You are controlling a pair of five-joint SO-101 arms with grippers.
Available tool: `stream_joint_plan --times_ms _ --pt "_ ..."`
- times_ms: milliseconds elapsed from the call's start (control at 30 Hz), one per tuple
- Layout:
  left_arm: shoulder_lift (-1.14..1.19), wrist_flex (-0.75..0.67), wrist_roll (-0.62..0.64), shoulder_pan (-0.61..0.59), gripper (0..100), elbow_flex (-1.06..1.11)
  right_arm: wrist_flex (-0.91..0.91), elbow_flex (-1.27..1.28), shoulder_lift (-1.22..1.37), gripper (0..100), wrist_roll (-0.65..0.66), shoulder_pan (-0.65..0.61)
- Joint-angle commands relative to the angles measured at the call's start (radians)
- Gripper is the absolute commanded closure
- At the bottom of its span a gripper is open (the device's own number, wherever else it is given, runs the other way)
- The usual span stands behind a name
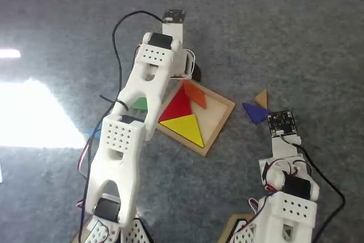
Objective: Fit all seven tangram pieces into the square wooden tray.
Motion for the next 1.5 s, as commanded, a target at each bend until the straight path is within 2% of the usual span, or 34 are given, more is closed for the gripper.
stream_joint_plan --times_ms 0,167,533,633,767,900,1100,1233,1467 --pt "0.012 0.015 -0.083 0.032 69 -0.101 -0.018 -0.005 -0.012 85.5 0.011 -0.008" --pt "0.025 0.071 -0.089 0.098 69 -0.142 -0.018 -0.005 -0.012 85.5 0.011 -0.008" --pt "0.018 0.124 -0.086 0.121 69 -0.099 -0.018 -0.005 -0.012 85.5 0.011 -0.008" --pt "-0.005 0.160 -0.086 0.066 69 -0.194 -0.018 -0.005 -0.012 85.5 0.011 -0.008" --pt "-0.037 0.288 -0.094 -0.031 69 -0.325 -0.018 -0.005 -0.012 85.5 0.011 -0.008" --pt "-0.077 0.293 -0.095 -0.164 69 -0.314 -0.018 -0.005 -0.012 85.5 0.011 -0.008" --pt "-0.189 0.293 -0.272 -0.287 69 -0.062 -0.018 -0.005 -0.012 85.5 0.012 -0.008" --pt "-0.325 0.293 -0.315 -0.293 69 0.154 -0.018 -0.005 -0.012 85.5 0.012 -0.008" --pt "-0.700 0.265 -0.391 -0.295 69 0.529 -0.013 -0.011 -0.004 85.5 0.055 -0.002"
